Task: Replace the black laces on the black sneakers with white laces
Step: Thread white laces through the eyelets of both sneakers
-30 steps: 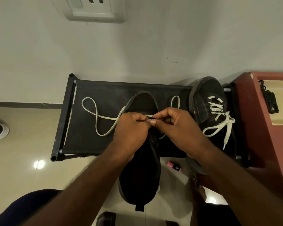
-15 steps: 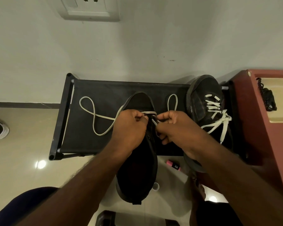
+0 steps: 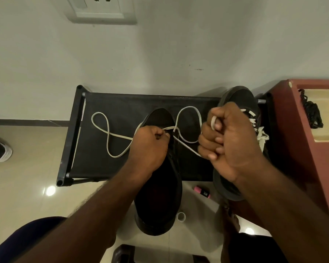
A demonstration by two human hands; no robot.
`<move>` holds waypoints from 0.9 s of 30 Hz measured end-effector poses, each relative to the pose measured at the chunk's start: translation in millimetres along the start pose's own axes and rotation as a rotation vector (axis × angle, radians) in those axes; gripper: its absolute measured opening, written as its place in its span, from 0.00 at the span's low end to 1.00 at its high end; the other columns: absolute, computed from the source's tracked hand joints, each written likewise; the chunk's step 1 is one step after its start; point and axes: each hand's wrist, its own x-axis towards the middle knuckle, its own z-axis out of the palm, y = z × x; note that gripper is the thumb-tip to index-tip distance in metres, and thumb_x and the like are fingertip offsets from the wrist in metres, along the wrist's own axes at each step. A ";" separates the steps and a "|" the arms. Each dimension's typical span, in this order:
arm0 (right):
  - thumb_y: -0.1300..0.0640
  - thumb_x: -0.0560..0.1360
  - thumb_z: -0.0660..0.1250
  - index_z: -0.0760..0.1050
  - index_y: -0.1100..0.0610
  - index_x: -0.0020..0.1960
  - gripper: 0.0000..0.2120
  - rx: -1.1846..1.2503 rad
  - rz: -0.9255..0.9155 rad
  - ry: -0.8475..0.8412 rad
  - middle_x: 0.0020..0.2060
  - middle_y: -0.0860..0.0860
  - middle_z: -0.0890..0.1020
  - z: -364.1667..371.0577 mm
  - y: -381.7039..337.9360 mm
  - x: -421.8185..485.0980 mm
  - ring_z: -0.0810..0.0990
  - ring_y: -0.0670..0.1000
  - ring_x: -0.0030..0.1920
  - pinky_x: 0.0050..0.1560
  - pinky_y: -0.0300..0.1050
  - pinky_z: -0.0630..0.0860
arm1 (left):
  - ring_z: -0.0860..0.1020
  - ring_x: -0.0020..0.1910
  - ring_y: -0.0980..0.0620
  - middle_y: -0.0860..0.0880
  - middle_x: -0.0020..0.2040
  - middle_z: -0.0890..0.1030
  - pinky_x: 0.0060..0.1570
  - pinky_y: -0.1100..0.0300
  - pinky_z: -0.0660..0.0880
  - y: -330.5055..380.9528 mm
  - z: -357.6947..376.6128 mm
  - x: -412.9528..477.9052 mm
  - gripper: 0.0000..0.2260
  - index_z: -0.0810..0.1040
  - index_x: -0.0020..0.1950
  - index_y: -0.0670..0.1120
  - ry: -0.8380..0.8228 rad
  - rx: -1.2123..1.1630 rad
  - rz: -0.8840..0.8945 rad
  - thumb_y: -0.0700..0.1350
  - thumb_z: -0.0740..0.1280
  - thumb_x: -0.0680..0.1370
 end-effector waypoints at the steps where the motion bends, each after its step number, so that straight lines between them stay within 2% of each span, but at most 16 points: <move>1: 0.58 0.80 0.54 0.63 0.53 0.31 0.18 -0.220 -0.006 0.066 0.21 0.47 0.62 -1.2 3.9 0.8 0.59 0.46 0.20 0.23 0.40 0.60 | 0.83 0.42 0.41 0.43 0.39 0.84 0.48 0.42 0.80 0.5 0.4 0.4 0.08 0.83 0.46 0.46 0.001 0.001 -0.003 0.43 0.65 0.81; 4: 0.56 0.79 0.62 0.71 0.53 0.41 0.07 -0.922 -0.107 0.162 0.28 0.45 0.74 -1.3 26.1 9.6 0.70 0.43 0.27 0.30 0.42 0.66 | 0.82 0.39 0.45 0.45 0.38 0.84 0.48 0.45 0.80 1.0 2.8 1.3 0.08 0.83 0.46 0.44 0.030 0.023 0.016 0.43 0.66 0.80; 5: 0.56 0.78 0.64 0.72 0.53 0.47 0.02 -1.016 -0.103 0.139 0.32 0.46 0.77 -1.6 34.7 13.4 0.74 0.43 0.30 0.31 0.41 0.68 | 0.81 0.38 0.45 0.45 0.36 0.83 0.48 0.45 0.79 0.5 3.8 1.8 0.08 0.83 0.44 0.43 0.040 0.027 0.027 0.43 0.66 0.80; 7: 0.56 0.79 0.64 0.71 0.53 0.51 0.03 -1.094 -0.057 0.073 0.37 0.49 0.80 -3.1 49.2 20.2 0.79 0.47 0.34 0.32 0.40 0.71 | 0.81 0.38 0.43 0.44 0.35 0.83 0.47 0.44 0.79 -1.2 5.0 2.3 0.08 0.83 0.43 0.42 0.052 0.021 0.033 0.42 0.66 0.79; 10: 0.59 0.80 0.63 0.78 0.59 0.46 0.07 -1.290 -0.049 0.063 0.35 0.52 0.80 -7.9 59.0 26.4 0.80 0.52 0.37 0.34 0.42 0.74 | 0.82 0.40 0.42 0.44 0.36 0.84 0.47 0.43 0.80 -3.1 5.0 3.3 0.08 0.83 0.43 0.43 0.051 0.003 0.024 0.42 0.67 0.79; 12: 0.58 0.81 0.64 0.79 0.59 0.45 0.08 -1.361 -0.113 0.068 0.37 0.51 0.77 -9.1 60.9 27.7 0.78 0.51 0.38 0.34 0.40 0.69 | 0.83 0.40 0.43 0.44 0.36 0.84 0.47 0.43 0.80 -3.4 4.7 3.9 0.08 0.83 0.44 0.43 0.045 0.002 0.024 0.43 0.66 0.80; 15: 0.57 0.80 0.65 0.79 0.59 0.46 0.08 -1.468 -0.459 0.144 0.44 0.50 0.70 -7.4 52.3 25.7 0.71 0.50 0.43 0.41 0.41 0.64 | 0.82 0.39 0.44 0.45 0.37 0.84 0.47 0.46 0.80 -2.5 4.0 4.6 0.08 0.83 0.45 0.43 0.037 0.023 0.034 0.43 0.66 0.80; 18: 0.54 0.77 0.68 0.81 0.55 0.45 0.06 -1.565 -0.801 0.290 0.49 0.51 0.75 -5.1 42.7 19.5 0.70 0.53 0.52 0.50 0.49 0.64 | 0.79 0.33 0.47 0.44 0.36 0.83 0.39 0.53 0.78 -1.0 3.3 4.9 0.07 0.83 0.46 0.44 0.041 0.055 0.042 0.44 0.67 0.80; 19: 0.54 0.76 0.68 0.82 0.54 0.44 0.06 -1.508 -0.847 0.265 0.53 0.50 0.79 -3.5 40.2 16.8 0.72 0.53 0.57 0.54 0.50 0.64 | 0.79 0.33 0.47 0.44 0.36 0.83 0.38 0.52 0.77 -0.5 2.9 4.9 0.08 0.83 0.45 0.44 0.040 0.064 0.046 0.44 0.67 0.80; 20: 0.54 0.75 0.66 0.81 0.54 0.43 0.06 -1.326 -0.825 0.191 0.54 0.49 0.81 -0.9 37.0 13.7 0.73 0.50 0.61 0.58 0.49 0.66 | 0.80 0.34 0.45 0.43 0.36 0.83 0.38 0.51 0.78 -0.1 3.0 5.0 0.08 0.83 0.44 0.44 0.035 0.073 0.048 0.44 0.67 0.80; 21: 0.56 0.75 0.64 0.81 0.55 0.41 0.08 -1.003 -0.692 0.067 0.50 0.49 0.83 3.4 30.8 9.1 0.76 0.48 0.59 0.61 0.46 0.70 | 0.81 0.37 0.44 0.43 0.37 0.83 0.40 0.49 0.78 0.8 2.9 4.6 0.08 0.83 0.44 0.43 0.027 0.073 0.048 0.44 0.67 0.80; 22: 0.57 0.75 0.61 0.79 0.54 0.37 0.11 -0.587 -0.482 -0.091 0.42 0.50 0.84 9.2 24.4 3.7 0.80 0.48 0.51 0.56 0.45 0.75 | 0.81 0.39 0.43 0.43 0.37 0.83 0.42 0.47 0.79 1.2 2.9 3.8 0.08 0.83 0.44 0.42 0.026 0.073 0.046 0.44 0.67 0.79; 23: 0.56 0.76 0.59 0.75 0.53 0.33 0.14 -0.222 -0.270 -0.177 0.32 0.52 0.80 14.3 17.2 -0.4 0.80 0.51 0.38 0.44 0.47 0.79 | 0.81 0.40 0.43 0.43 0.38 0.83 0.44 0.47 0.79 1.6 3.1 3.8 0.08 0.83 0.44 0.42 0.031 0.072 0.046 0.44 0.67 0.79; 24: 0.55 0.77 0.58 0.70 0.52 0.29 0.17 -0.050 -0.141 -0.152 0.25 0.50 0.73 14.1 12.9 -2.0 0.74 0.50 0.26 0.31 0.46 0.76 | 0.82 0.41 0.44 0.43 0.38 0.83 0.47 0.46 0.79 1.3 3.3 4.5 0.08 0.83 0.45 0.42 0.037 0.074 0.039 0.44 0.67 0.79; 25: 0.54 0.79 0.59 0.67 0.52 0.29 0.20 -0.068 -0.085 -0.054 0.22 0.48 0.67 11.4 13.2 -1.3 0.66 0.48 0.21 0.24 0.41 0.69 | 0.82 0.41 0.45 0.44 0.39 0.83 0.48 0.46 0.80 0.7 3.4 5.2 0.08 0.83 0.45 0.43 0.033 0.075 0.025 0.44 0.67 0.80; 27: 0.53 0.80 0.64 0.68 0.53 0.34 0.16 -0.497 -0.108 0.150 0.24 0.47 0.68 3.1 20.9 6.3 0.65 0.46 0.22 0.24 0.39 0.65 | 0.82 0.42 0.46 0.45 0.40 0.84 0.50 0.46 0.80 0.4 3.4 5.4 0.07 0.83 0.47 0.44 0.018 0.075 0.007 0.45 0.66 0.80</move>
